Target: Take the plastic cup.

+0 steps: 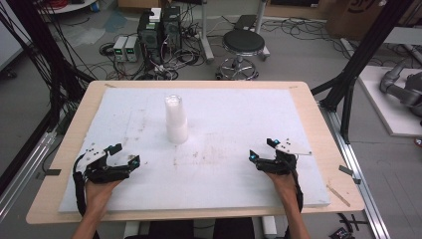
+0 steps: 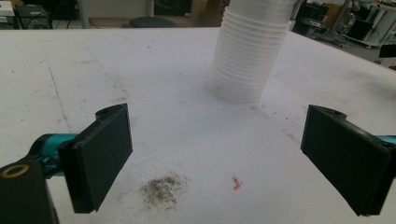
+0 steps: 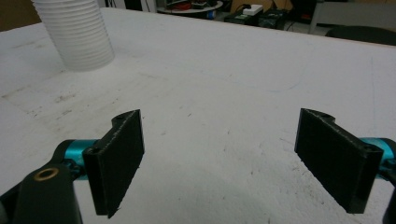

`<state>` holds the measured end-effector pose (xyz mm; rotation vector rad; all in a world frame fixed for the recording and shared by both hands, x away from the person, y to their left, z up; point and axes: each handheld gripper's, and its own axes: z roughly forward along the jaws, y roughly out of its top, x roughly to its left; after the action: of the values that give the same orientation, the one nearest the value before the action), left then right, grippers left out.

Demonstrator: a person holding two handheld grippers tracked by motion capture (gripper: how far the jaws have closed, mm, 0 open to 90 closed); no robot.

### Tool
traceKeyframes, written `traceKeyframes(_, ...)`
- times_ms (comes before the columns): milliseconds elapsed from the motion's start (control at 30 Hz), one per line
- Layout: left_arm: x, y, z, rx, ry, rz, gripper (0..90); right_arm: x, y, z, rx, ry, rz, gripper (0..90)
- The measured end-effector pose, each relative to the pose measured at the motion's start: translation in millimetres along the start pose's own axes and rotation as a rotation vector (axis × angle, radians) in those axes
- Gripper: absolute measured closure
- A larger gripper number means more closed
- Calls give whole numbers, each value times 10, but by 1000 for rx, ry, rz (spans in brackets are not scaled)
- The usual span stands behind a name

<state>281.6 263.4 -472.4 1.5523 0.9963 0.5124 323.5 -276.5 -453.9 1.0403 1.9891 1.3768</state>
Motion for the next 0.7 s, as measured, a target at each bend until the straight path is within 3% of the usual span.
traceKeyframes(333, -55, -9, -11, -13, 11, 53, 88, -9, -4, -10, -3, 9, 9, 158)
traceKeyframes(700, -48, -8, -13, -15, -1, 47, 88, -11, -2, -7, 7, 16, 17, 158)
